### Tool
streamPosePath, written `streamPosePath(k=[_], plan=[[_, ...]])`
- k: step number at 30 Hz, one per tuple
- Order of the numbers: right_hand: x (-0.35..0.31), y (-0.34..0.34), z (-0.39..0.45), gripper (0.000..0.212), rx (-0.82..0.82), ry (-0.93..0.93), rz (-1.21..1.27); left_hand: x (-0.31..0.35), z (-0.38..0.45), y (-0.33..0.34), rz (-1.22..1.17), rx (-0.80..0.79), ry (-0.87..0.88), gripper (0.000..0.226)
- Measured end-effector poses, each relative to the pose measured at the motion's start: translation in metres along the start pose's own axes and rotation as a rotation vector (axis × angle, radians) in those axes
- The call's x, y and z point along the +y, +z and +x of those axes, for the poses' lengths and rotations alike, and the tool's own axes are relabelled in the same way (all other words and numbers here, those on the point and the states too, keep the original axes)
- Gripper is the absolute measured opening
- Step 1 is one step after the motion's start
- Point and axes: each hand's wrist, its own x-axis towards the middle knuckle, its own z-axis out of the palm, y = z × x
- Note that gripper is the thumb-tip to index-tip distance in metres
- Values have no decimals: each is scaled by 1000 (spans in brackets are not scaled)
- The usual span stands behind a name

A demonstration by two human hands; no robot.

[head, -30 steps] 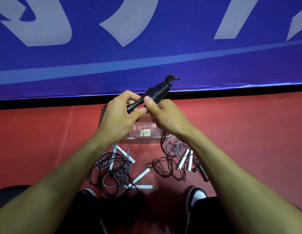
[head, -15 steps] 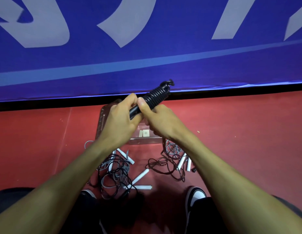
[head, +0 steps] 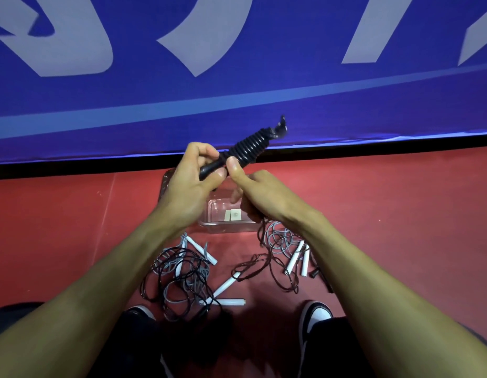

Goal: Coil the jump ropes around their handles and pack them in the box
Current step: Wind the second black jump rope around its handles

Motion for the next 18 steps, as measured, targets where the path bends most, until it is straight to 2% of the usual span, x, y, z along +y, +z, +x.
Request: streamPosePath(k=[3, 5, 7, 9, 14, 18], plan=[[0, 3, 3, 63, 111, -111, -42, 2, 3, -5, 241, 39, 78, 31], [1, 2, 5, 59, 143, -140, -81, 2, 5, -7, 256, 33, 29, 36], [3, 2, 5, 57, 139, -168, -103, 1, 5, -7, 214, -11, -61, 36], [3, 3, 5, 56, 134, -206, -128, 0, 5, -6, 80, -79, -125, 23], [1, 6, 4, 64, 150, -231, -169, 5, 2, -1, -92, -194, -120, 4], [-4, 3, -1, 67, 270, -185, -339, 5, -1, 1, -109, -210, -118, 20]])
